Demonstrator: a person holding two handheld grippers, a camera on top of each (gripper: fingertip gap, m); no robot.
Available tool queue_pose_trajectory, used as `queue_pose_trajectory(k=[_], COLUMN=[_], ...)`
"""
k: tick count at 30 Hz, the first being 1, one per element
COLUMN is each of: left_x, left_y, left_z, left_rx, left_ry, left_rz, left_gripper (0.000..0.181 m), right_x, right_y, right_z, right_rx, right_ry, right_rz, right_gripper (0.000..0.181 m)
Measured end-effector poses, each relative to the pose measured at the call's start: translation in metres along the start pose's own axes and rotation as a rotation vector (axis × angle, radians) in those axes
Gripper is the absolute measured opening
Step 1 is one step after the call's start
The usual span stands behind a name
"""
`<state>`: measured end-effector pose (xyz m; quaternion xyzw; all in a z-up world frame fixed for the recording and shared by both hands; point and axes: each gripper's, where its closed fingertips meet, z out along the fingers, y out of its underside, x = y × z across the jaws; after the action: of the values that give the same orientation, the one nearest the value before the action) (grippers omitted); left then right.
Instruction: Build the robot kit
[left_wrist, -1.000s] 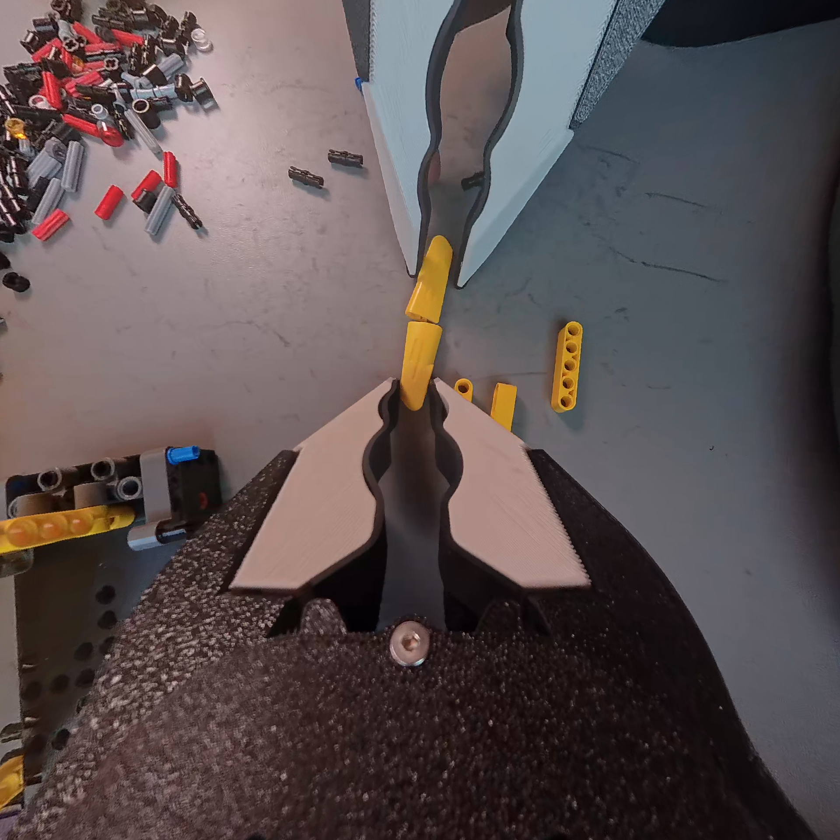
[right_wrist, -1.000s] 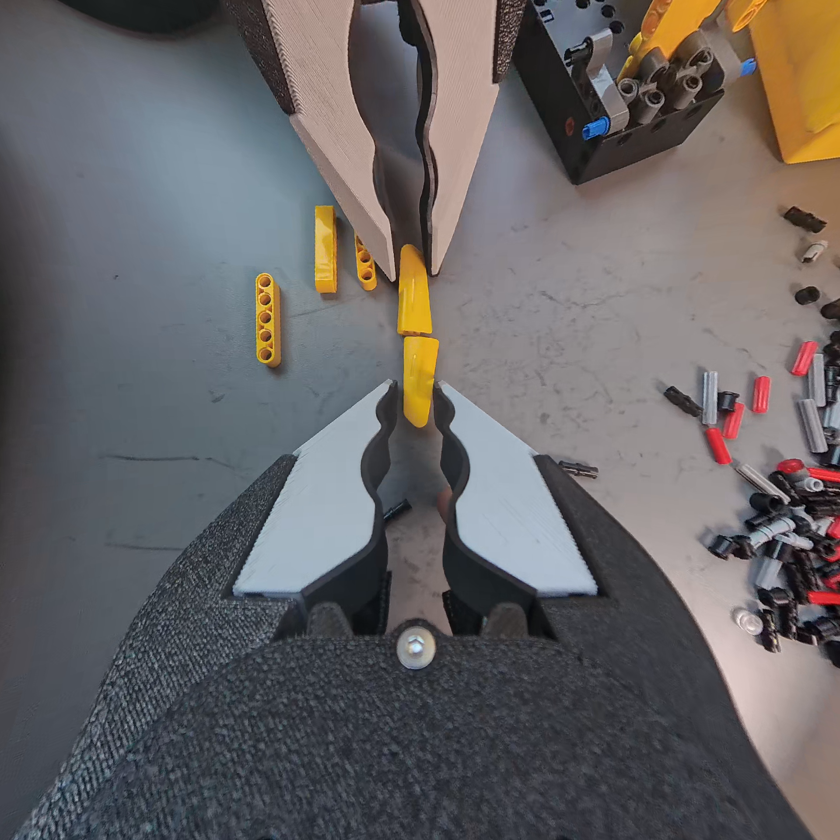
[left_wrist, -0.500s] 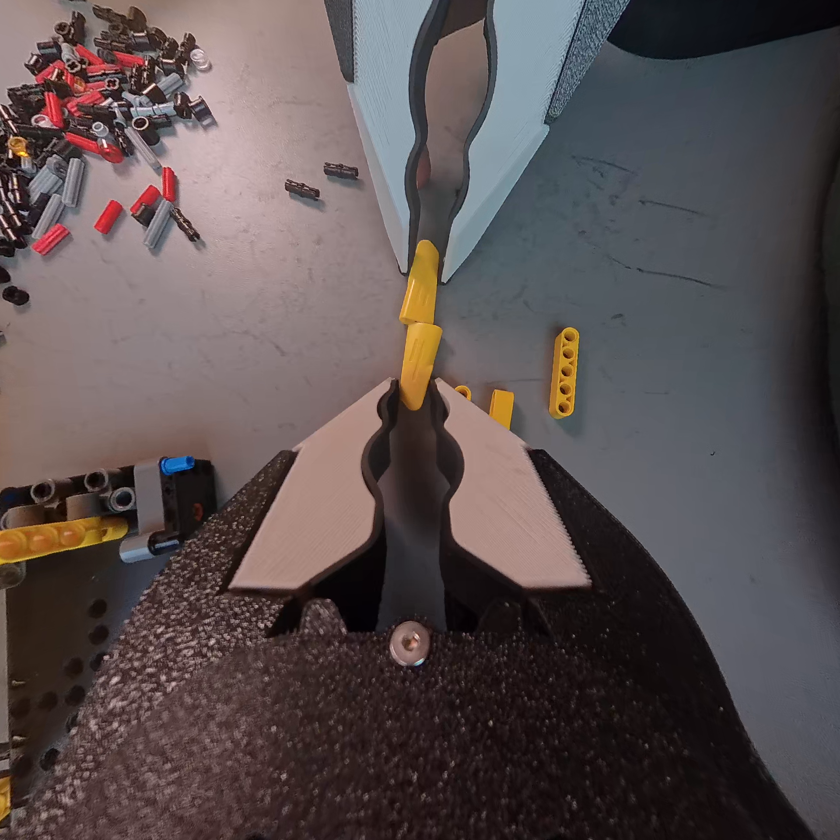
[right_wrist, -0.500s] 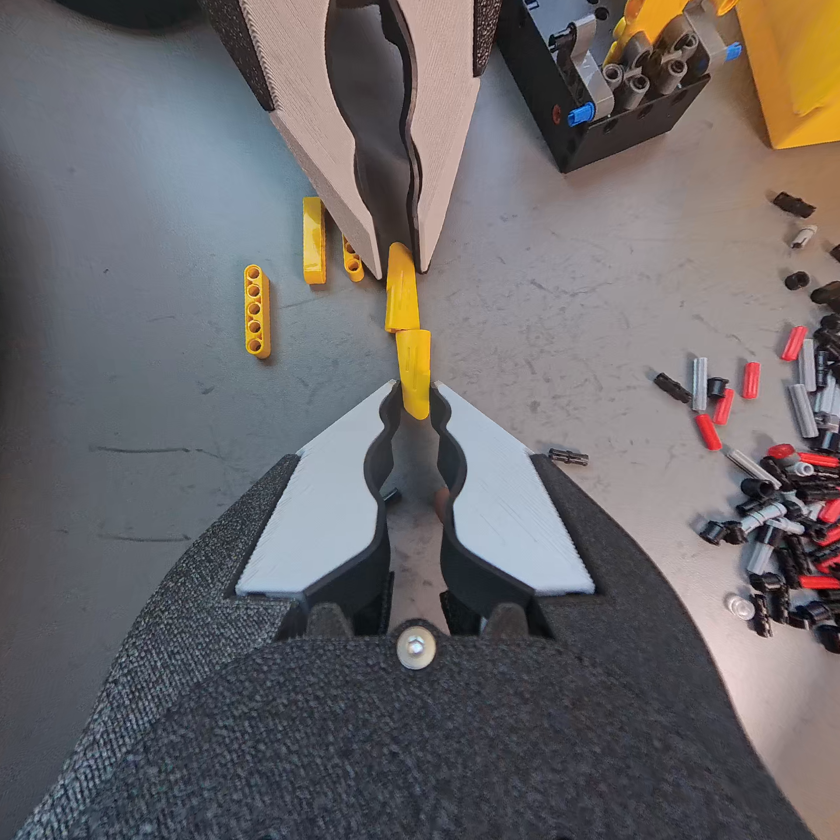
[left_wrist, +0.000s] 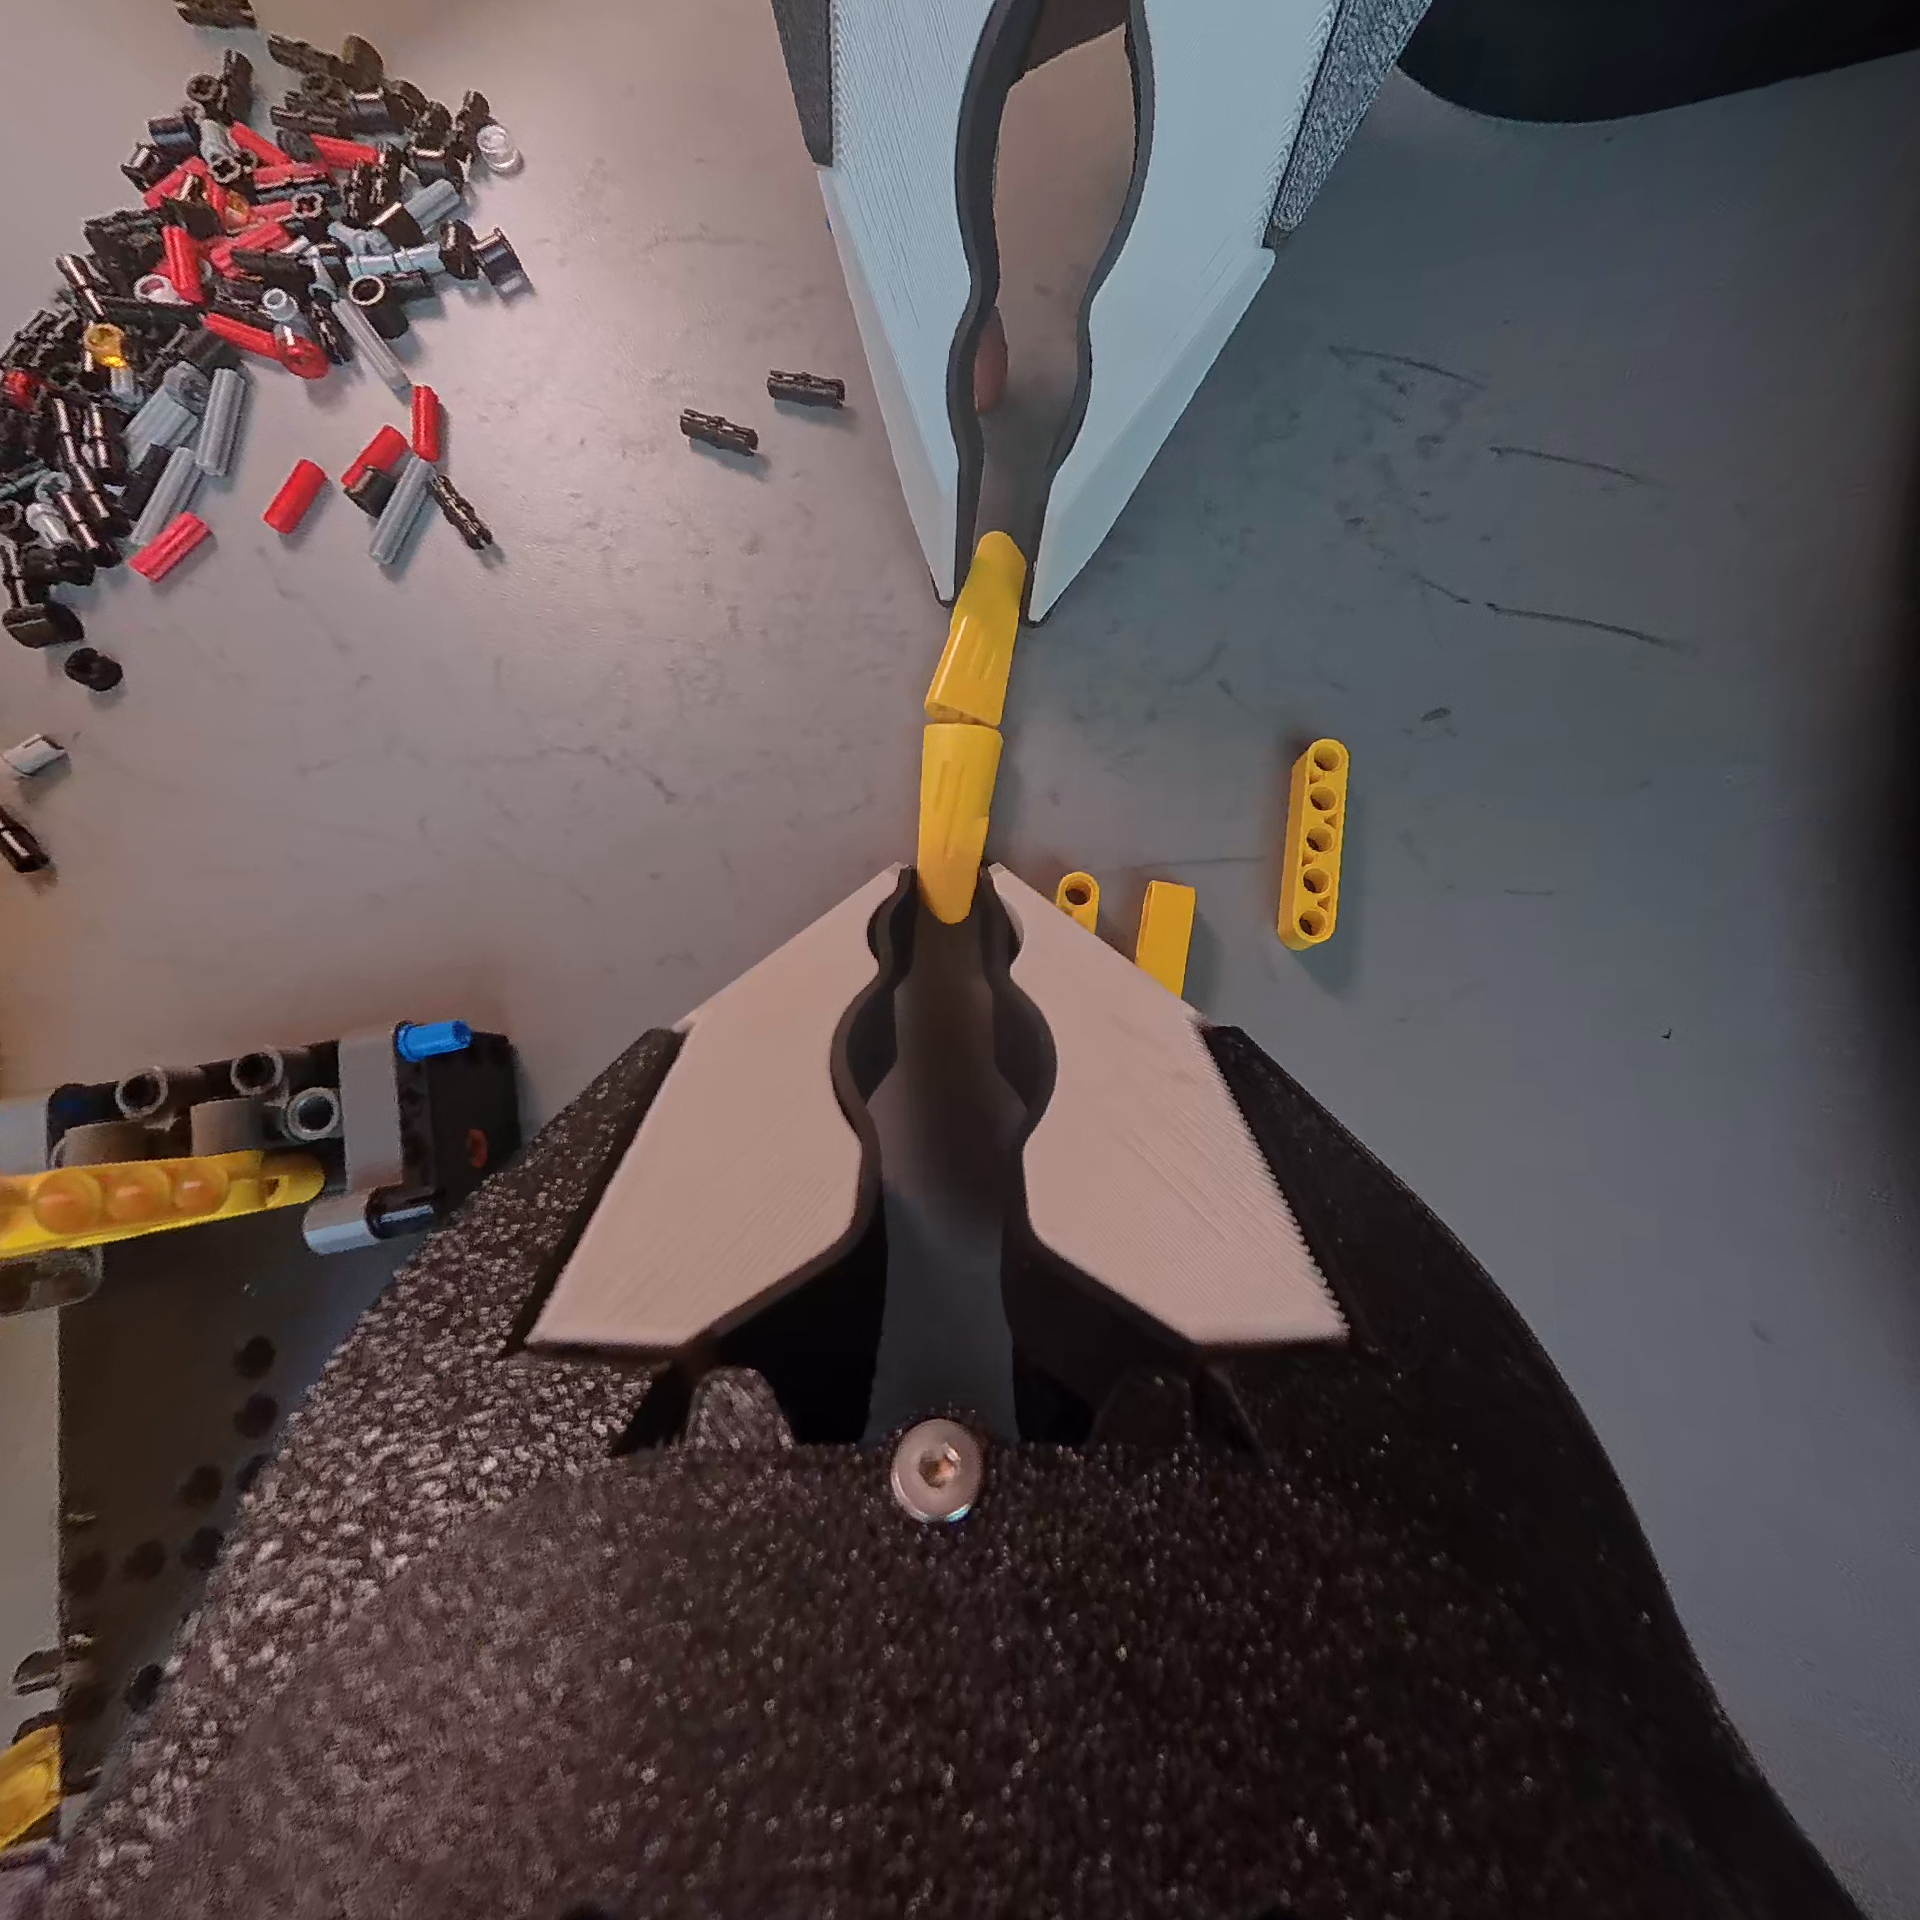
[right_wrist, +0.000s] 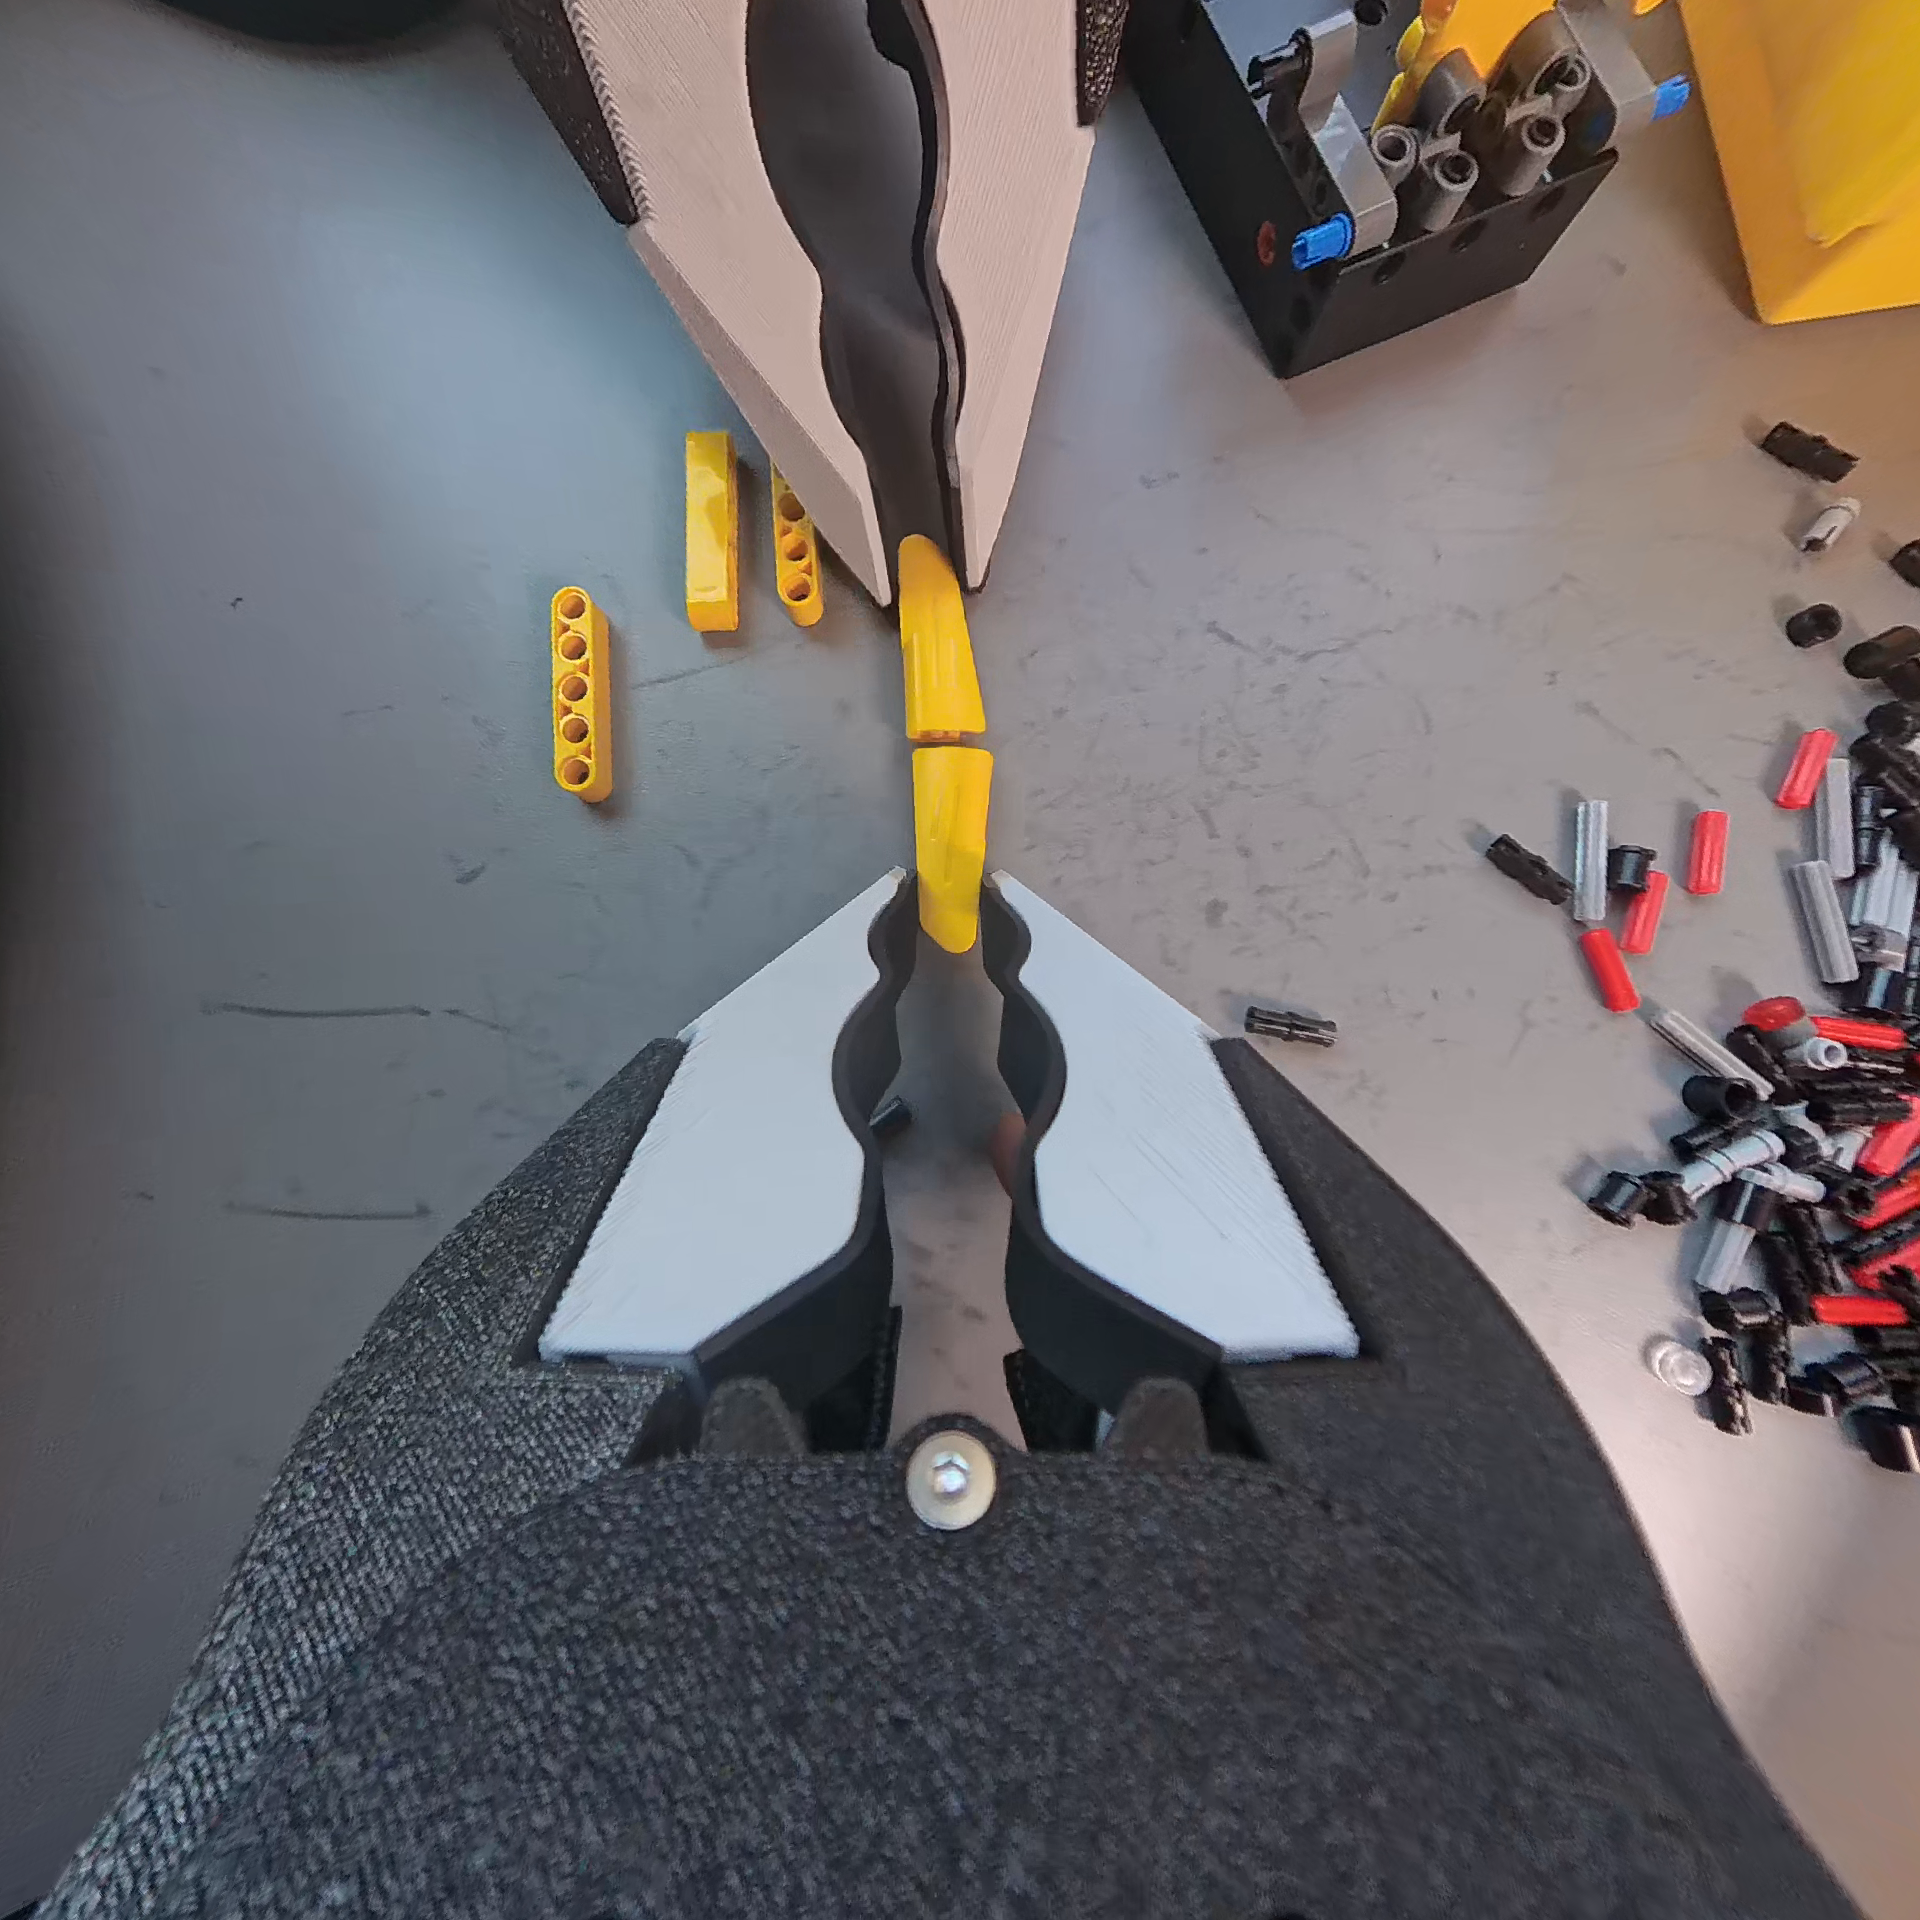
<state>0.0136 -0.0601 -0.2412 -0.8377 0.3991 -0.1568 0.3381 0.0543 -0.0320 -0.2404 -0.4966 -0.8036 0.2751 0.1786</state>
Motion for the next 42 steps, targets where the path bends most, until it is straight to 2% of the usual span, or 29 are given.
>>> queue_pose_trajectory(k=[7,12,29,34,38,42], left_x=[-0.007,-0.009,-0.021,-0.016,-0.012,-0.019], left_y=[0.006,0.012,0.012,0.014,0.016,0.015], left_z=[-0.011,-0.013,-0.02,-0.026,-0.022,-0.017], left_rx=[0.002,-0.002,0.034,0.042,0.024,0.014], left_ry=[0.007,0.032,-0.025,0.008,0.0,-0.046], left_rz=[-0.049,-0.114,-0.122,-0.109,-0.049,-0.049], left_gripper=[0.01,0.01,0.014,0.019,0.021,0.009], right_x=[0.009,0.014,0.02,0.017,0.01,0.007], right_y=[-0.007,-0.004,-0.003,-0.028,-0.035,-0.041], right_z=[-0.001,0.003,-0.006,-0.018,-0.007,0.002], right_rx=[0.025,-0.018,0.033,0.177,0.161,0.16], right_ry=[0.02,0.047,0.089,0.113,0.135,0.145], right_rz=[0.019,-0.002,0.019,-0.053,-0.159,-0.212], right_gripper=[0.011,0.011,0.015,0.017,0.018,0.019])
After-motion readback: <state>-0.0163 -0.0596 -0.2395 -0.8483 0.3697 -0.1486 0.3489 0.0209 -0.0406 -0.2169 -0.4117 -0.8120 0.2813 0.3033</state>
